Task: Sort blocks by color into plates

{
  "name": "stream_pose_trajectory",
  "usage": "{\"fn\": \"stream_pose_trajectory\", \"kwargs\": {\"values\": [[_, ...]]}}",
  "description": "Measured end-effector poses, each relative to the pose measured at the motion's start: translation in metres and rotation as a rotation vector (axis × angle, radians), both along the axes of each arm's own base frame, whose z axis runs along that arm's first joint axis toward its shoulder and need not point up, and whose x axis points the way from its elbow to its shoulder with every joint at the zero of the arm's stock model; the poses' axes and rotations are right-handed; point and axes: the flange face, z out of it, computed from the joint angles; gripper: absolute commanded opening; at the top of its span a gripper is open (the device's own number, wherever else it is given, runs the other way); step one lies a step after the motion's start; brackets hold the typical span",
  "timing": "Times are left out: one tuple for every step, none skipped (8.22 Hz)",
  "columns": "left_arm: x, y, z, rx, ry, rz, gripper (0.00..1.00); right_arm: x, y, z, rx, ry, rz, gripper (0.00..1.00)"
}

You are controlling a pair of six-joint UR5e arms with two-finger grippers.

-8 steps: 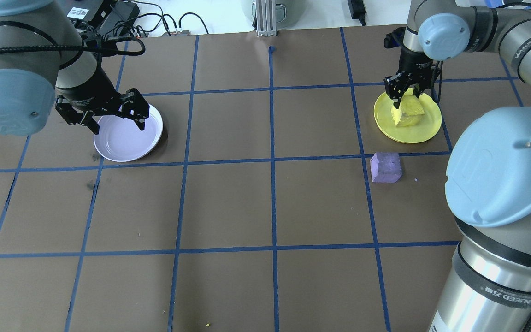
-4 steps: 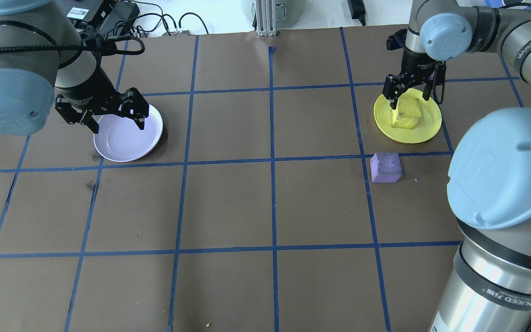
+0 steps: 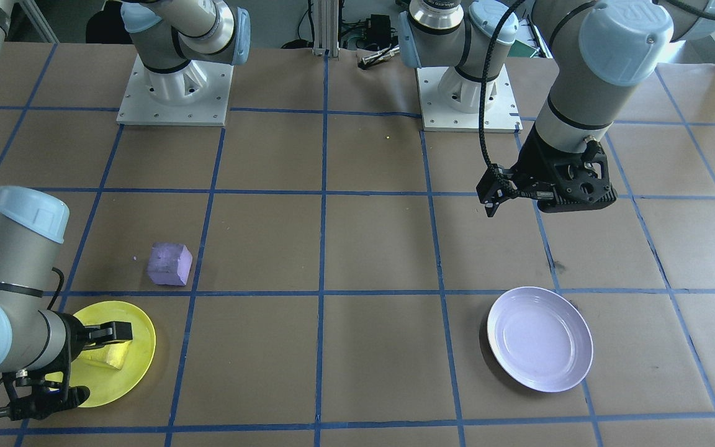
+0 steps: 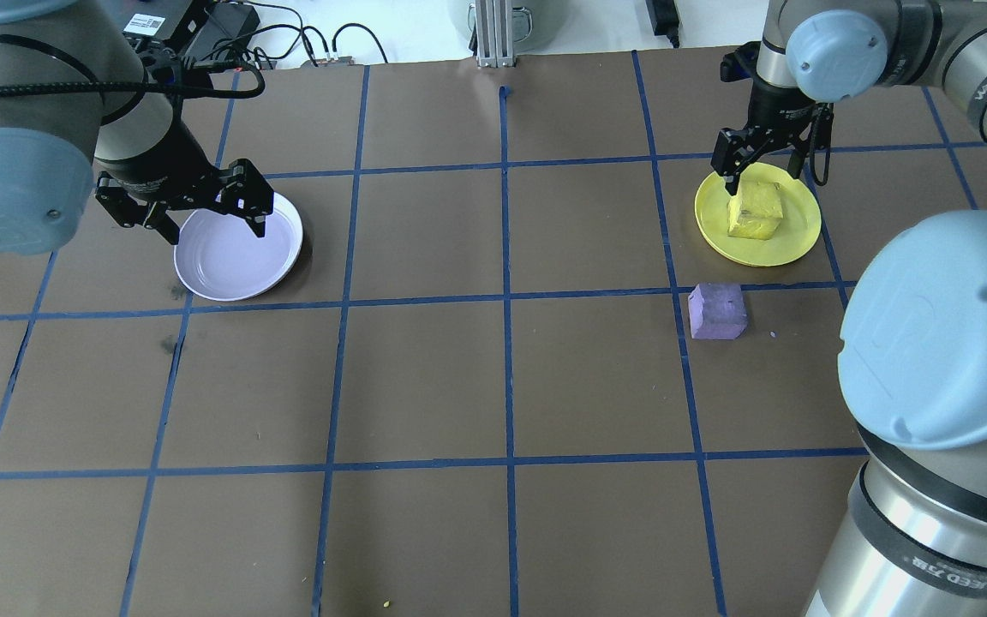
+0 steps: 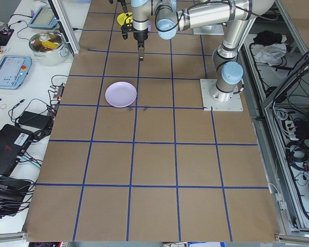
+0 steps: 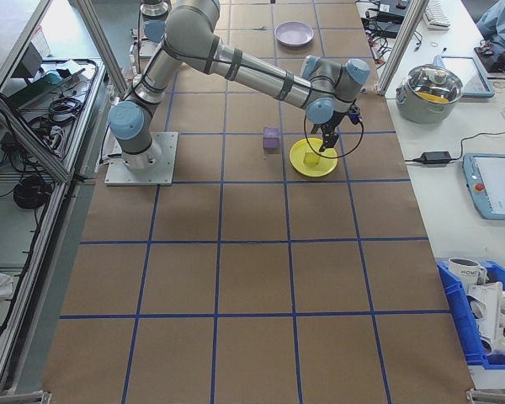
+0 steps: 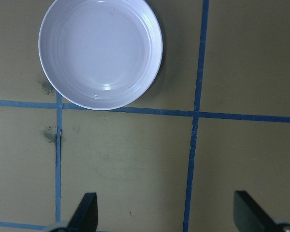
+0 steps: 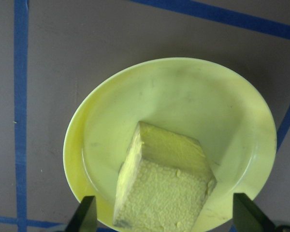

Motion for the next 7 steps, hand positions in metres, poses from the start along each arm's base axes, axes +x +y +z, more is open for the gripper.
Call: {"fn": "stream_pose_trajectory", "kwargs": {"values": [[0.000,0.002,0.004,-0.007,-0.001,0.000,1.00,0.005,0.011,0.024,0.006,0.005,-0.033,1.00],[-0.001,0.004,0.006,-0.012,0.000,0.000,1.00,0.013,0.027,0.046,0.013,-0.004,-0.076,1.00],[-0.002,0.004,0.006,-0.012,0.002,-0.004,1.00,0.028,0.047,0.054,0.022,-0.025,-0.127,1.00],[-0.004,0.001,0.002,-0.005,0.006,-0.007,1.00,0.046,0.071,0.042,0.025,-0.030,-0.173,1.00],[-0.005,-0.002,-0.005,0.006,0.010,-0.006,1.00,0.057,0.096,0.019,0.016,-0.030,-0.196,1.00],[-0.005,-0.005,-0.010,0.017,0.011,-0.006,1.00,0.063,0.120,-0.004,0.000,-0.031,-0.193,1.00],[-0.005,-0.007,-0.013,0.023,0.010,-0.007,1.00,0.064,0.137,-0.020,-0.005,-0.031,-0.159,1.00]]}}
